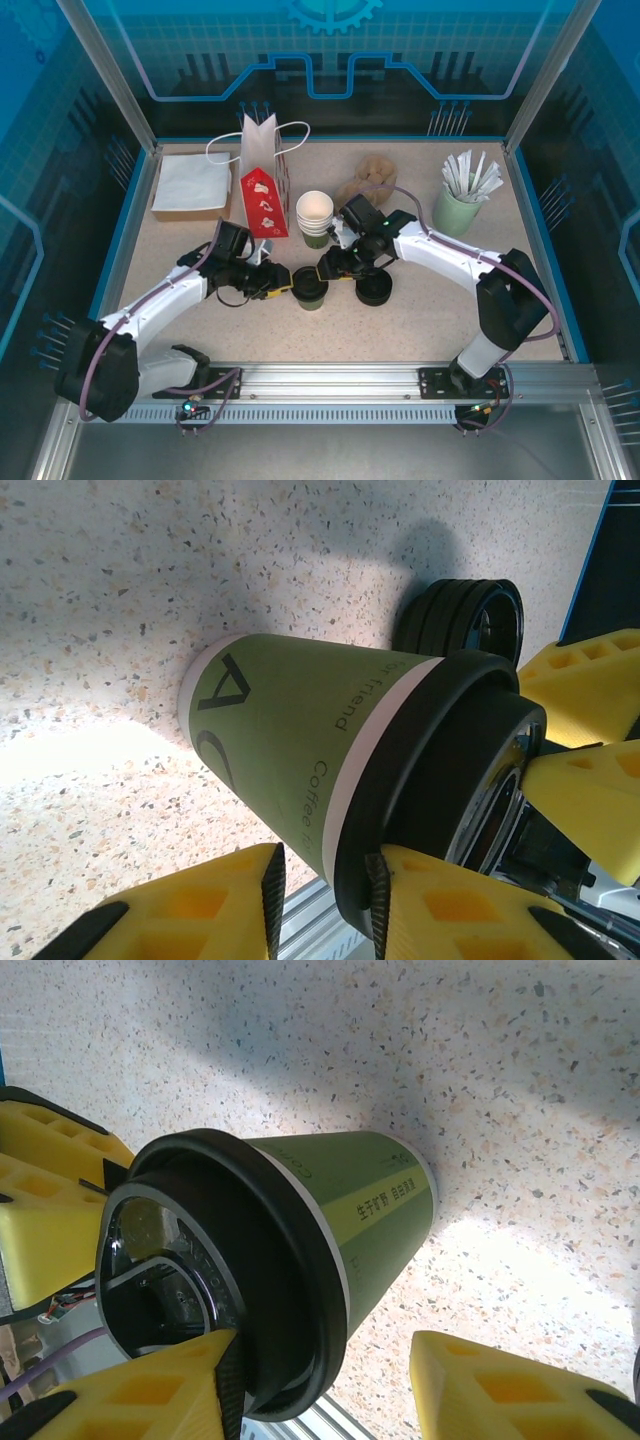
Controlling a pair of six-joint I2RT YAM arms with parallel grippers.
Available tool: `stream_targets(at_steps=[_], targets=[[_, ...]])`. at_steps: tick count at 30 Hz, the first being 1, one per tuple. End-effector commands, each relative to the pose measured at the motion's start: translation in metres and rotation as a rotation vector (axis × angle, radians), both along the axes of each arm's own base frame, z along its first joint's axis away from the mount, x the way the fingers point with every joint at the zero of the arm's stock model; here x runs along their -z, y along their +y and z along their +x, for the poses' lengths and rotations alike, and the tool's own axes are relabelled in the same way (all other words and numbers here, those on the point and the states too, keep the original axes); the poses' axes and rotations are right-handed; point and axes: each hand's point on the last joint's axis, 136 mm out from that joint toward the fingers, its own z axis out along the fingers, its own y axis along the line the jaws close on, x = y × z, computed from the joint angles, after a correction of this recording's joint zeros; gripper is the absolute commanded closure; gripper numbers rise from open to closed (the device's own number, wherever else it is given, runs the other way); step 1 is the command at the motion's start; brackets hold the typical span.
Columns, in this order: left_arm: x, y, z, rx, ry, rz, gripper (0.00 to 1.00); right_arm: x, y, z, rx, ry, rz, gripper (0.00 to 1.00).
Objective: Pack the takeout coffee
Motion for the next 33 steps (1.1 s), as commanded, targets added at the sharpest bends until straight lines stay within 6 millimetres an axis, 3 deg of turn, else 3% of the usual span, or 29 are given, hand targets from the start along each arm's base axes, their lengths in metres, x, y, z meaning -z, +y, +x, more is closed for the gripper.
stream_targets(at_steps=[1, 10, 16, 22, 33], targets=[[0.056, 0.031, -0.031, -0.033, 0.168, 0.192, 0.71, 0.022, -0.017, -0.013, -0.013, 0.056, -0.128, 0.52], [0.078, 0.039, -0.043, -0.037, 0.213, 0.234, 0.71, 0.032, -0.025, -0.018, -0.019, 0.085, -0.179, 0.53], [0.083, 0.041, -0.044, -0.041, 0.218, 0.241, 0.72, 0.041, -0.036, -0.021, -0.025, 0.098, -0.252, 0.53], [0.068, 0.034, -0.033, -0.047, 0.184, 0.207, 0.71, 0.040, -0.038, -0.021, -0.036, 0.087, -0.264, 0.53], [0.021, 0.014, -0.011, -0.064, 0.089, 0.067, 0.49, -0.015, 0.012, 0.001, -0.034, -0.030, 0.032, 0.50]])
